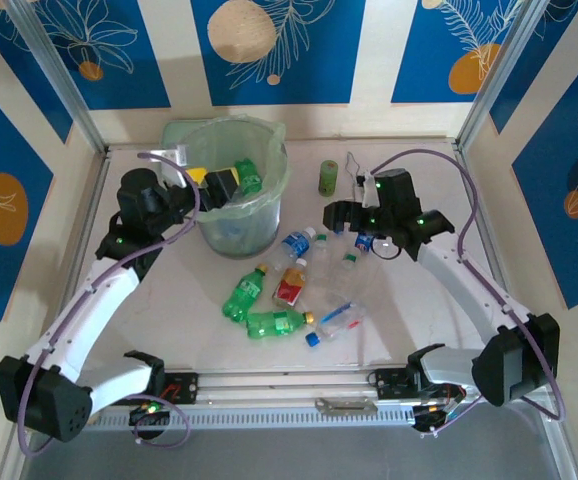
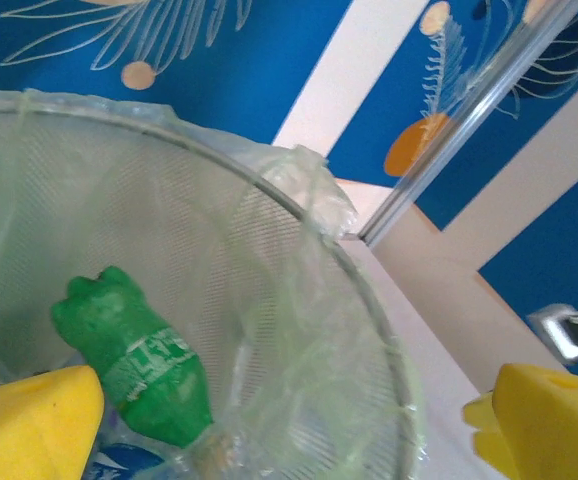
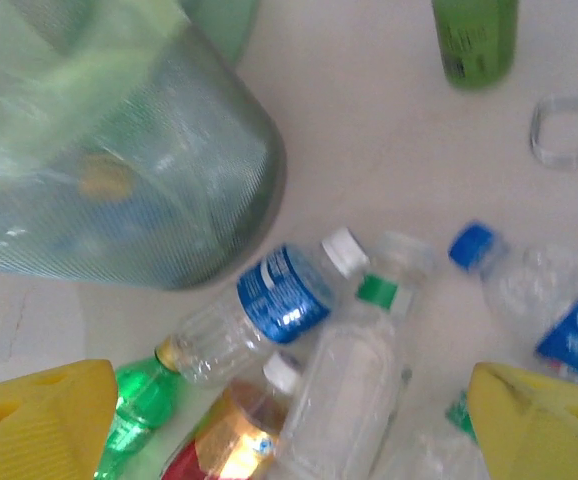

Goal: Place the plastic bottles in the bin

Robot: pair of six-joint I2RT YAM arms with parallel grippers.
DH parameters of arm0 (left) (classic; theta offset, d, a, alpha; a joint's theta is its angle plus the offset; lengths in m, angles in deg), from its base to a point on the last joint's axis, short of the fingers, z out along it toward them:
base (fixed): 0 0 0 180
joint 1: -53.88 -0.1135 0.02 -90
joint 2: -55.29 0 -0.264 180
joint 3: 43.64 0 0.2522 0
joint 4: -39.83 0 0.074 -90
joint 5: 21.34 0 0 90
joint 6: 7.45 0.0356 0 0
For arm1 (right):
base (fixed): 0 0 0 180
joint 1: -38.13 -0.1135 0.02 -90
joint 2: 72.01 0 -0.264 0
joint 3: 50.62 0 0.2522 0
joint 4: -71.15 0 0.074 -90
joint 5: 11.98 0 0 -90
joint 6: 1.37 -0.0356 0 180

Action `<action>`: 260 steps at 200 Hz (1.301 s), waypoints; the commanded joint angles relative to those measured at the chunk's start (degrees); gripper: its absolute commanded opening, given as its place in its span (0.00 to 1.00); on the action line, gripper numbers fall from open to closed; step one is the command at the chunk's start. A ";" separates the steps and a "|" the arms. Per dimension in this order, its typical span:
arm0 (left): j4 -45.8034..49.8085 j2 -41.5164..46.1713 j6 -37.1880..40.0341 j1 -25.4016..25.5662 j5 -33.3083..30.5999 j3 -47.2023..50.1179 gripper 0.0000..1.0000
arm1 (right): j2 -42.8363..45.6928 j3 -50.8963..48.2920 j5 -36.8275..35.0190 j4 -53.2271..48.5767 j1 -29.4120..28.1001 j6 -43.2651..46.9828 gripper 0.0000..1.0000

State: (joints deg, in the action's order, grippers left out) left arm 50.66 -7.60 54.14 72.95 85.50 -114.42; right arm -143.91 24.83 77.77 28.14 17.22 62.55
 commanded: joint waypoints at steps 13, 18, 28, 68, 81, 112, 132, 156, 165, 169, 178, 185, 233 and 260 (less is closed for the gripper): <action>-0.21 1.46 -1.04 5.52 -0.40 3.72 1.00 | 0.18 -3.30 -1.25 -7.31 -0.69 -10.62 0.89; -1.00 1.47 -1.04 6.37 -0.77 4.19 1.00 | 0.18 -4.00 -1.87 -7.62 -0.91 -11.62 0.88; -2.64 1.37 -1.13 8.17 -1.22 4.92 1.00 | 0.09 -5.38 -2.20 -8.13 -0.94 -13.38 0.88; -2.97 1.47 1.22 11.69 -4.80 5.25 1.00 | -0.20 -11.19 -3.52 -6.34 -1.51 -18.85 0.87; -1.10 2.10 3.20 11.69 -6.86 4.66 1.00 | -0.79 -12.58 -3.85 -5.19 -1.51 -19.84 0.86; 2.74 4.04 6.43 11.68 -10.59 2.66 1.00 | -4.49 -14.55 -4.22 -2.47 -1.93 -22.08 0.86; 3.68 6.09 7.13 11.65 -12.97 2.69 1.00 | -7.35 -14.93 -5.42 -0.87 -2.47 -22.76 0.86; 4.39 8.37 7.34 11.60 -15.02 3.14 1.00 | -10.77 -14.79 -5.42 1.02 -2.64 -23.61 0.86; 4.97 9.05 7.61 11.59 -15.75 3.15 1.00 | -11.81 -14.54 -5.33 1.61 -2.73 -23.74 0.86; 5.24 9.32 7.73 11.60 -16.13 3.14 1.00 | -12.22 -14.58 -5.37 1.86 -2.81 -23.71 0.86; 5.87 9.97 8.07 11.60 -17.08 3.14 1.00 | -13.14 -14.28 -5.63 2.25 -3.00 -23.72 0.86; 6.25 10.42 8.23 11.52 -17.79 3.14 1.00 | -13.82 -14.15 -5.72 2.45 -3.09 -23.79 0.86; 6.96 11.97 9.16 11.21 -19.74 3.40 1.00 | -17.10 -13.88 -5.90 4.11 -3.44 -24.14 0.83; 6.76 11.88 8.89 11.08 -19.74 3.66 1.00 | -18.10 -13.88 -6.08 4.65 -3.62 -24.21 0.80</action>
State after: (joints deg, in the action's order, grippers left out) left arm 56.93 3.57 62.08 84.39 67.03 -110.59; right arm -161.13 10.58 72.22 31.90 14.08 39.34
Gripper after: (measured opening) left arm 0.996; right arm 0.816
